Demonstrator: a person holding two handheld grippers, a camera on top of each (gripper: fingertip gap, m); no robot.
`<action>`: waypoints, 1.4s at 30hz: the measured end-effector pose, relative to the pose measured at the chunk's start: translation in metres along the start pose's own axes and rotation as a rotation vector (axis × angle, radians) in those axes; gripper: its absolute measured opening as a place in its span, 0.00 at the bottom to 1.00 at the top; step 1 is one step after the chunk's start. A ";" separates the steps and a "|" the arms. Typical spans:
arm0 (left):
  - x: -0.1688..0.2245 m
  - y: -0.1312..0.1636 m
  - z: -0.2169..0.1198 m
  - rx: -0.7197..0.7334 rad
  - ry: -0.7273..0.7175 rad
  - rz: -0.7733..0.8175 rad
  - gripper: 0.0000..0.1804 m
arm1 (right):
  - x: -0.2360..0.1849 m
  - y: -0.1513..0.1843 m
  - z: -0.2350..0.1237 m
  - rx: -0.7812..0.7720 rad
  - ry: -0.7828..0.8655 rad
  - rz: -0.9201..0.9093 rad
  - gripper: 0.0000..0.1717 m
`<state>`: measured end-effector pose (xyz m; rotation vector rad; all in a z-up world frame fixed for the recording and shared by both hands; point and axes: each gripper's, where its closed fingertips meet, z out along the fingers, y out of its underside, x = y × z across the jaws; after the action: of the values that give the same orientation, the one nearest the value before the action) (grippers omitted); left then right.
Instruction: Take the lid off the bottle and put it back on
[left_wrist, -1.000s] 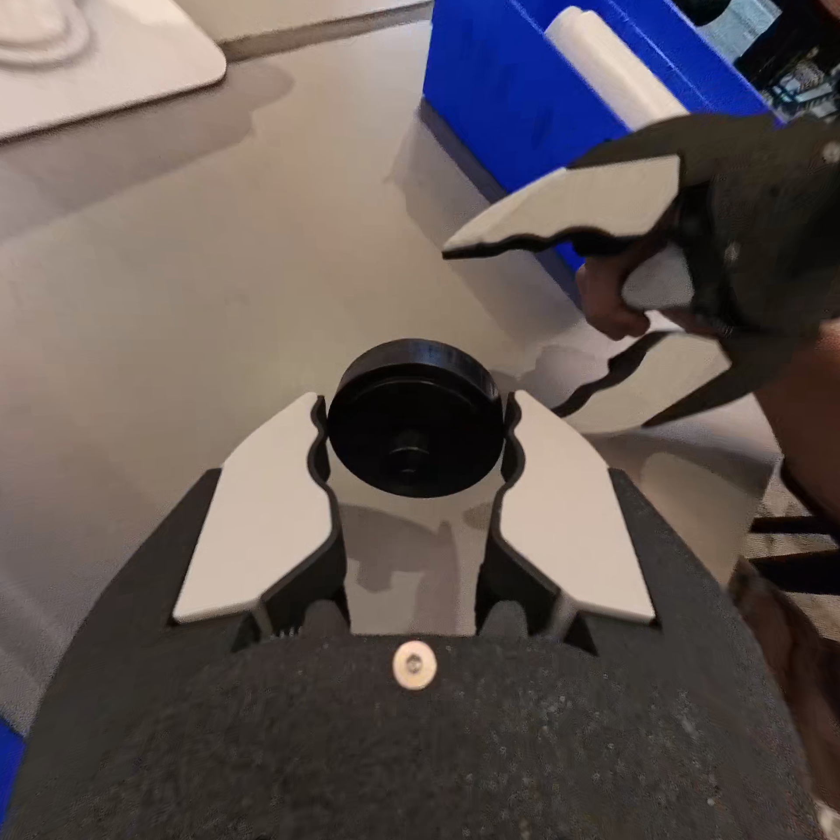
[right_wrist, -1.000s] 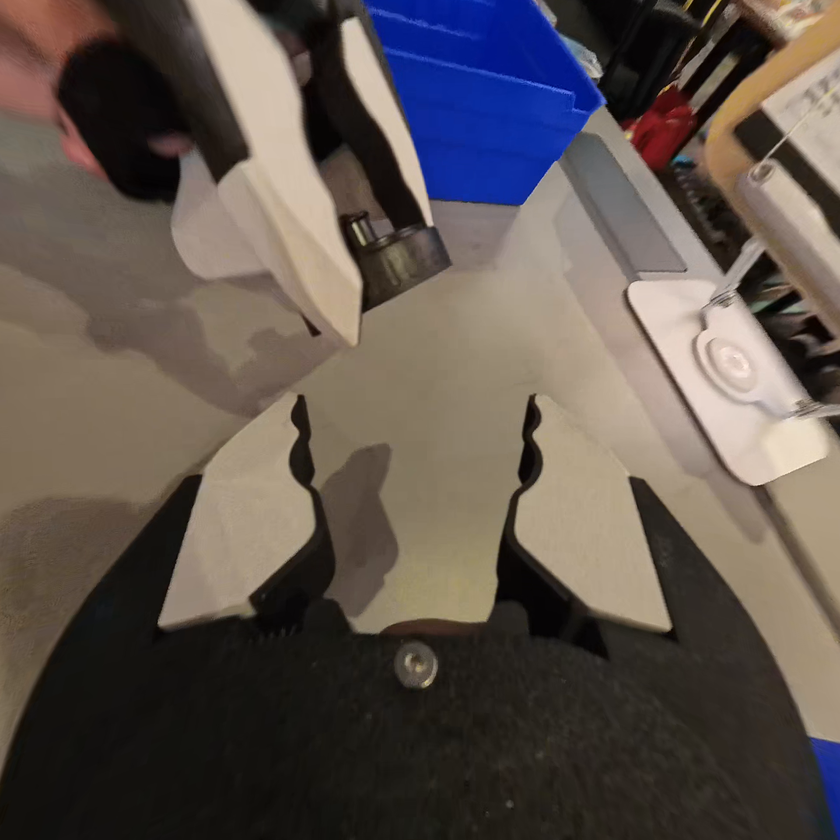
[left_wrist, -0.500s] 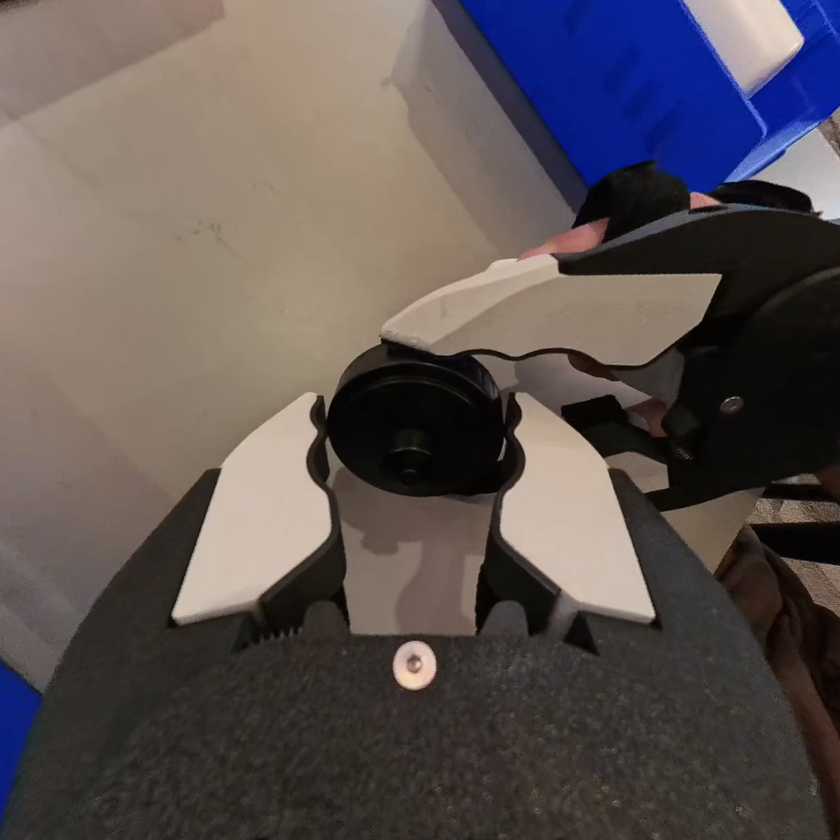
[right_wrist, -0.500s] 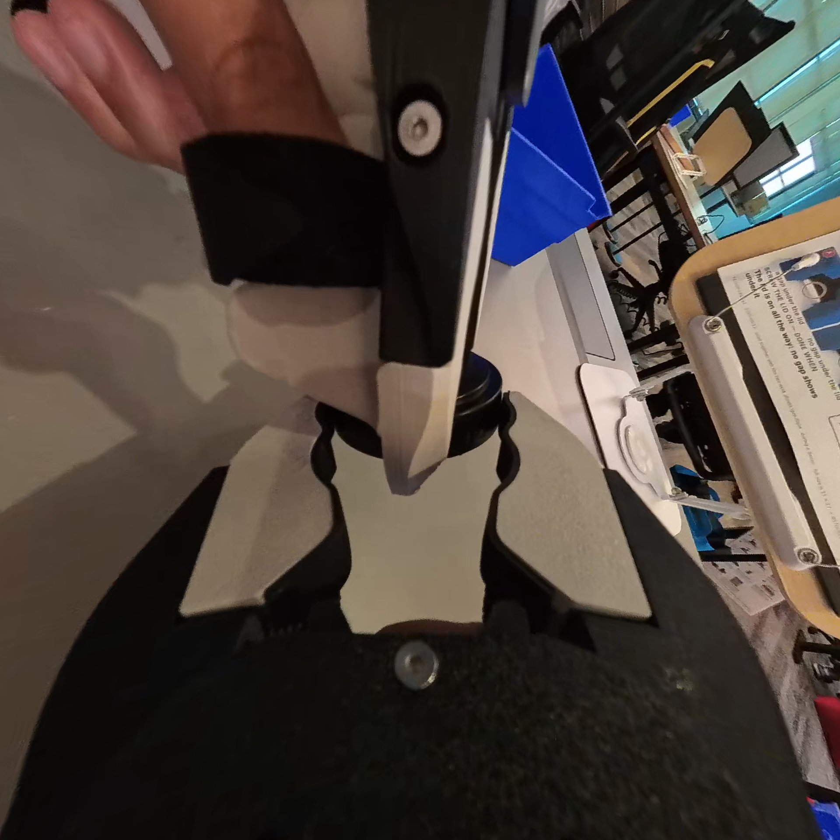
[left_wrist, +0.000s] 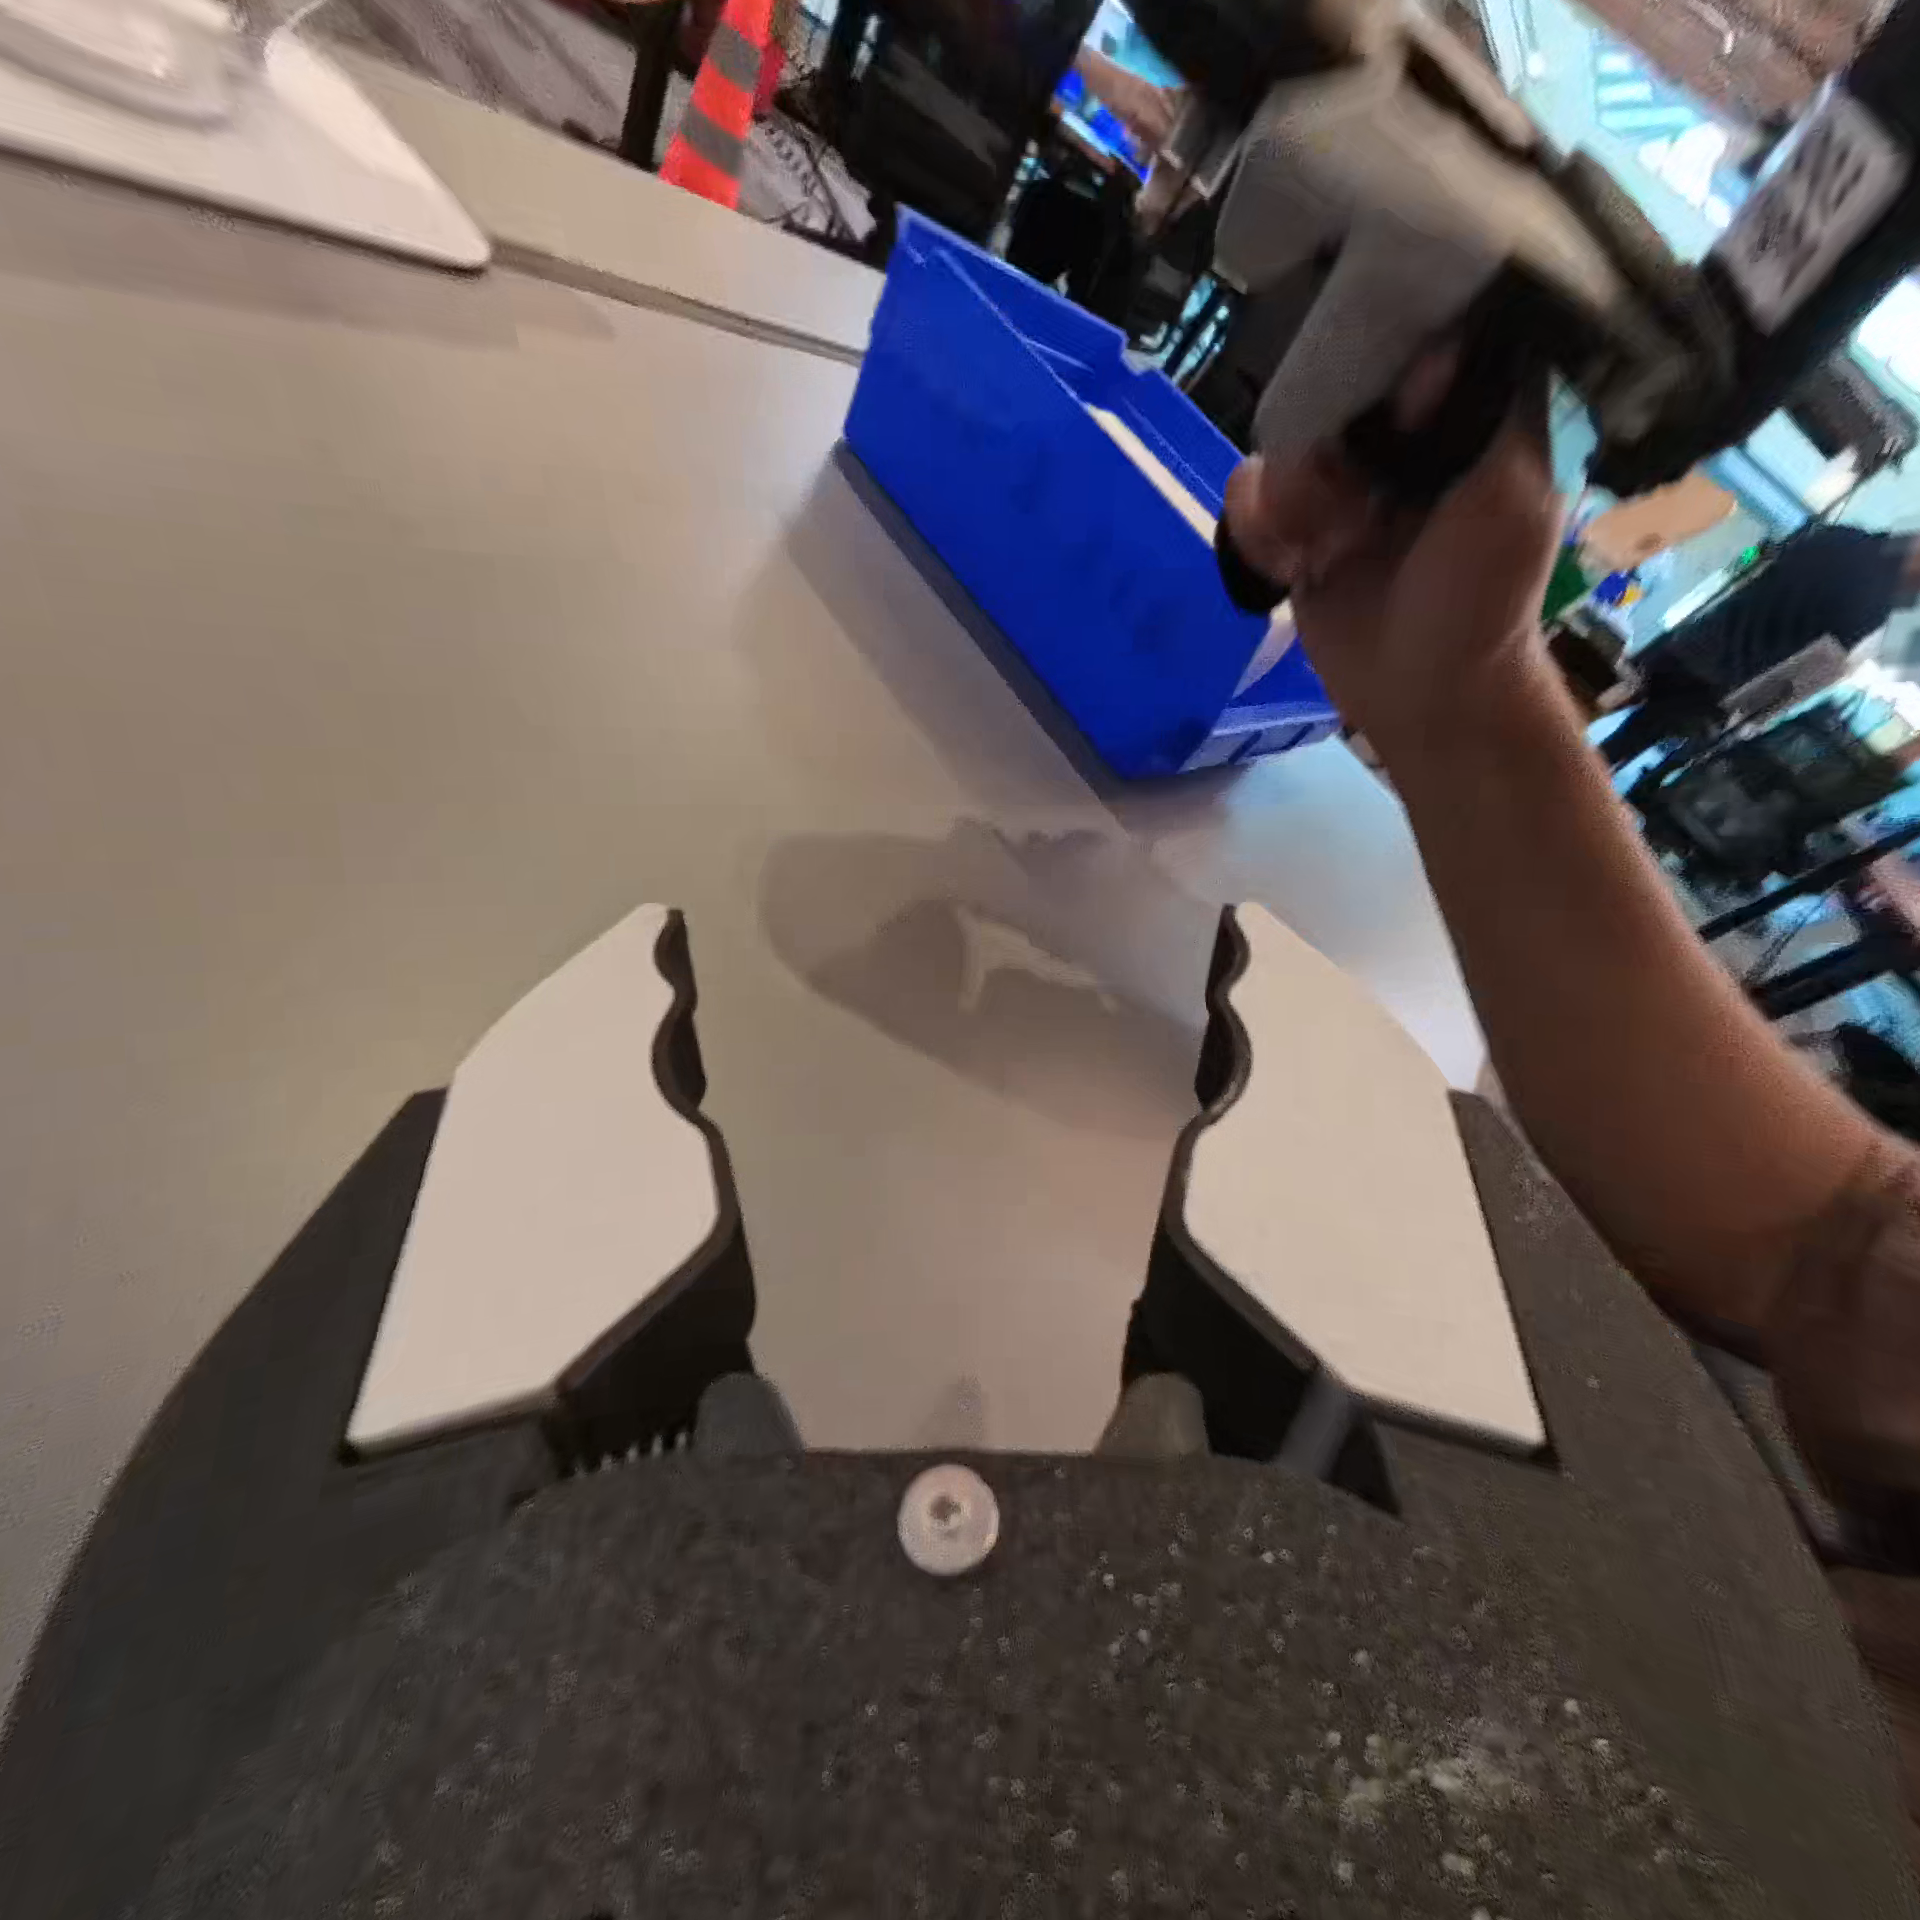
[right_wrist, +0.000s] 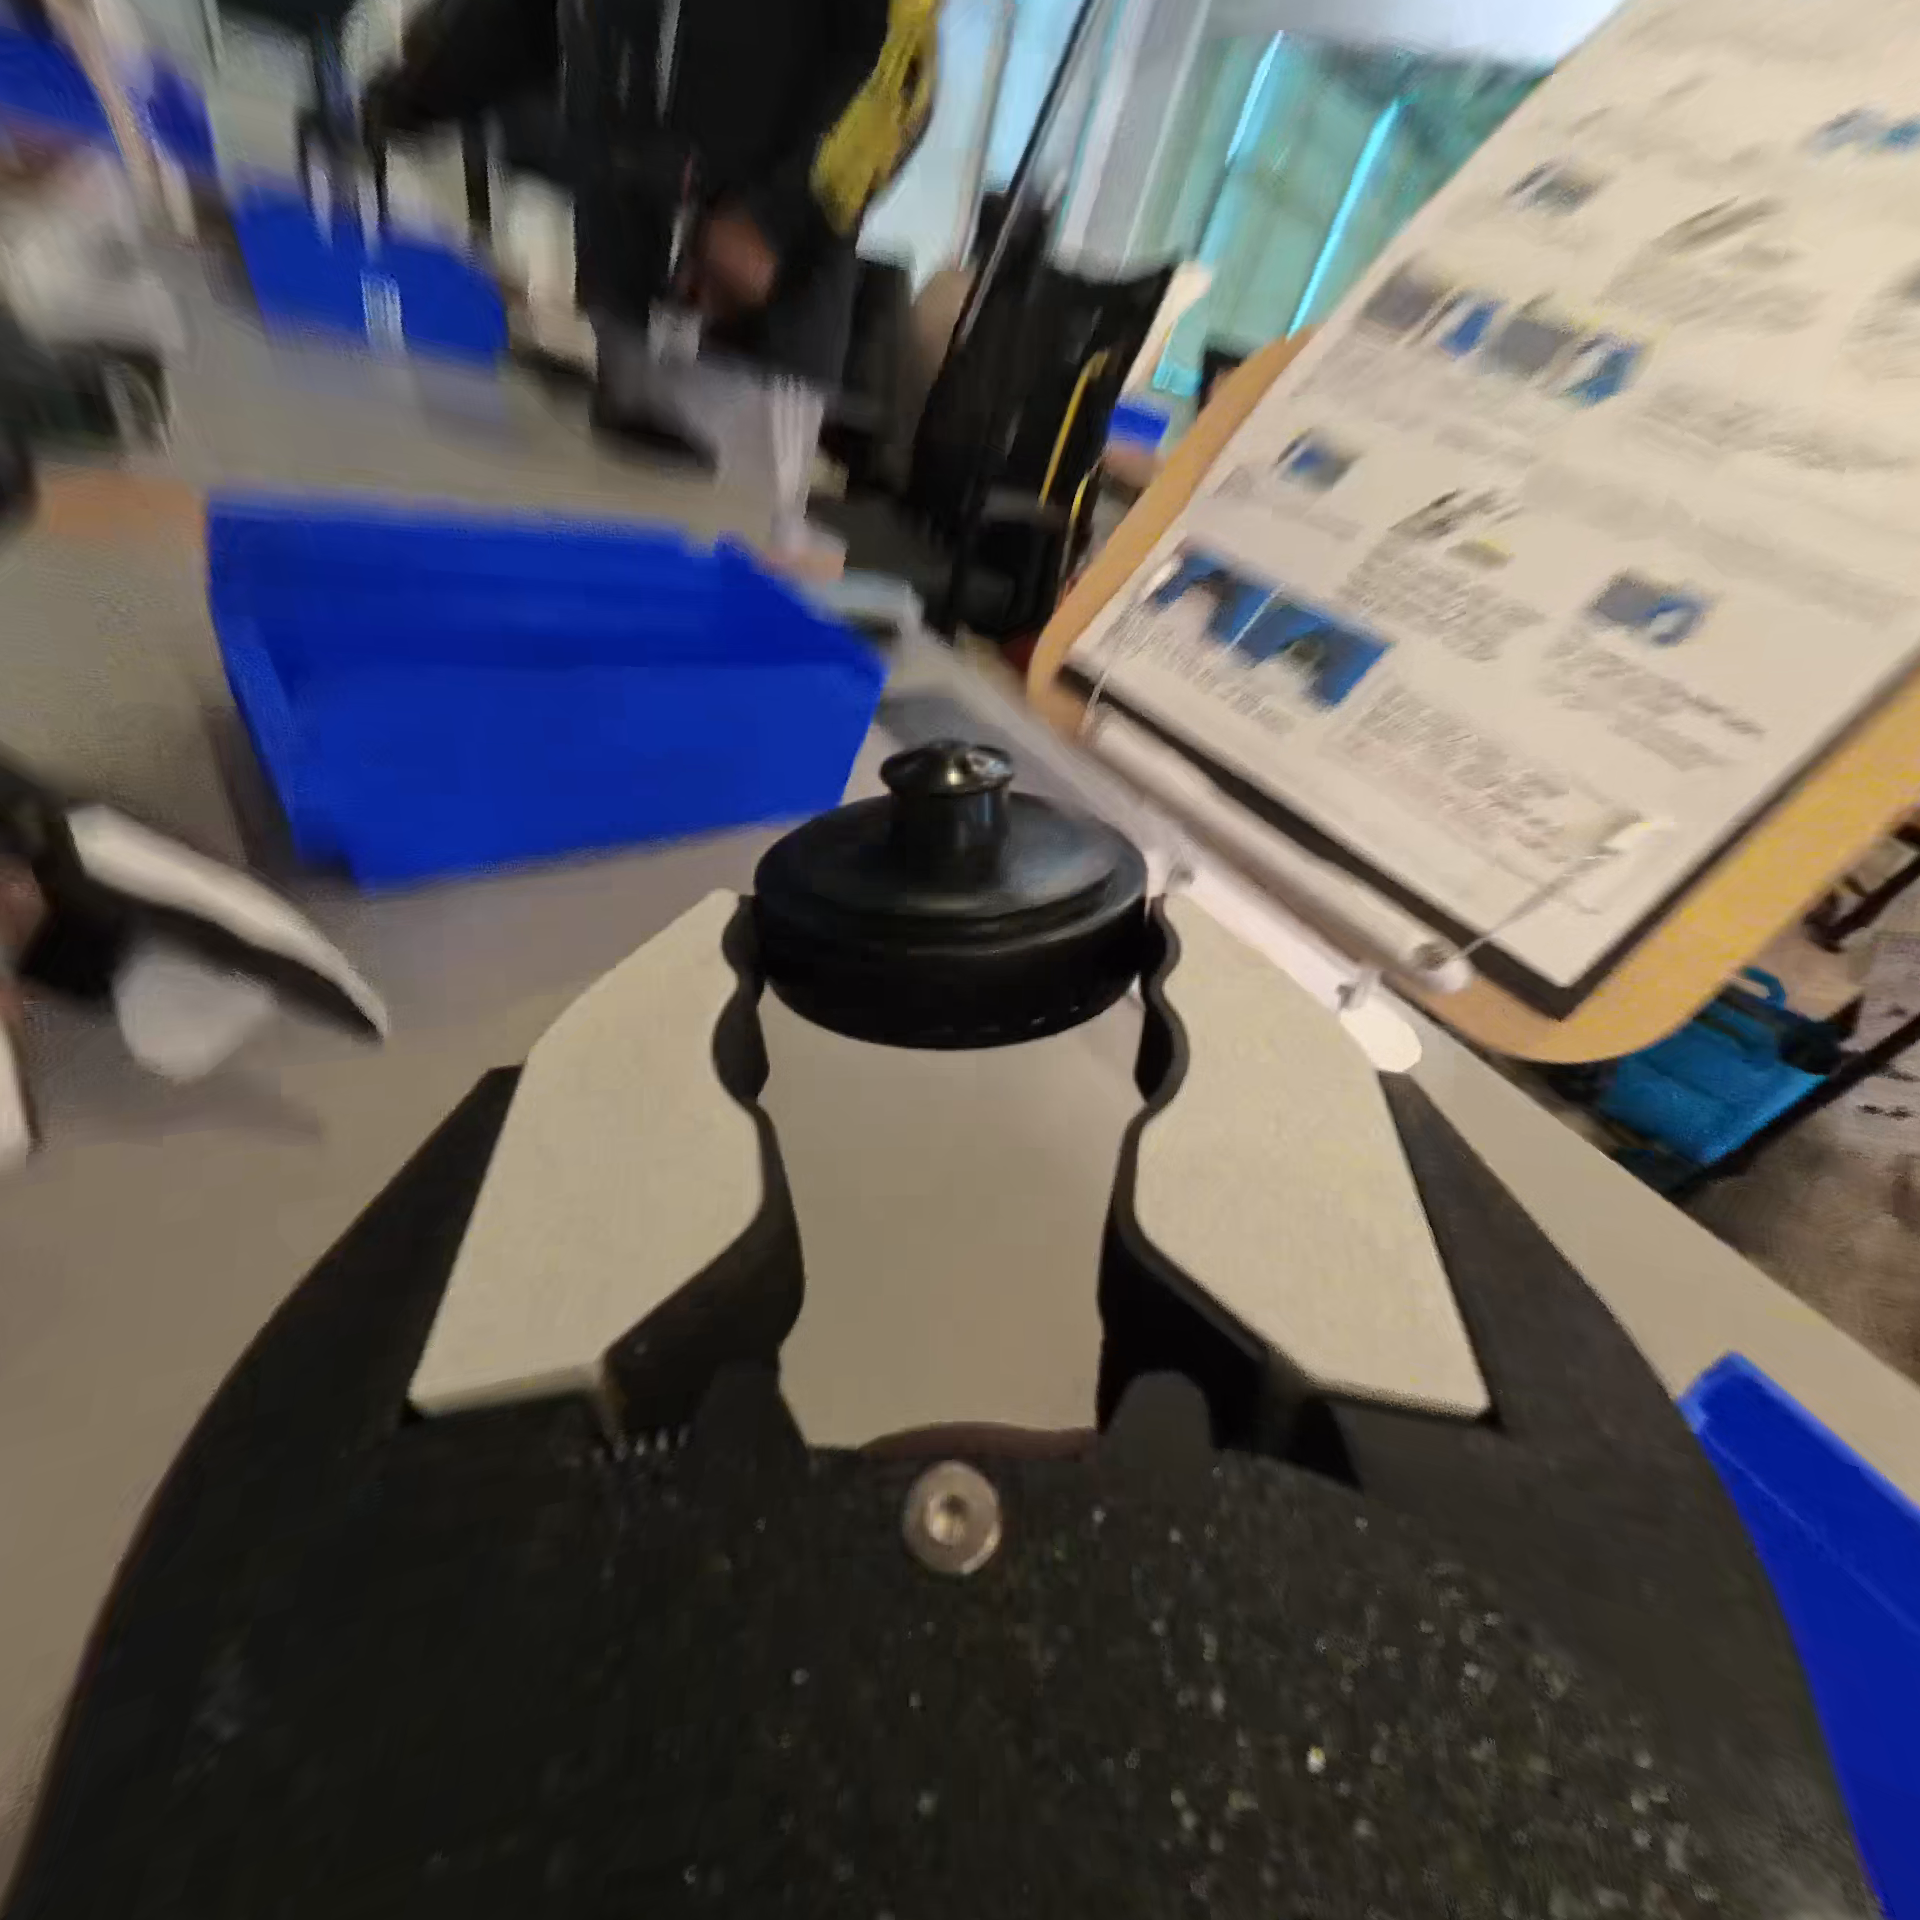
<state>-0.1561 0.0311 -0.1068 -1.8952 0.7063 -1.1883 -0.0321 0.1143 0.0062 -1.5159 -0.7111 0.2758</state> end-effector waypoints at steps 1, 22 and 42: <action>0.001 0.003 0.003 -0.006 -0.018 0.064 0.51 | 0.020 -0.015 -0.014 0.077 0.038 0.088 0.40; -0.001 0.041 0.019 -0.206 -0.030 0.132 0.46 | 0.140 0.235 -0.110 -0.913 0.528 0.644 0.41; -0.033 -0.005 -0.022 -0.098 -0.353 0.370 0.51 | 0.105 -0.003 -0.177 -0.299 0.459 0.499 0.39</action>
<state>-0.1889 0.0524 -0.1125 -1.8824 0.8801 -0.5804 0.1503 0.0320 0.0525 -1.9462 0.0021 0.1849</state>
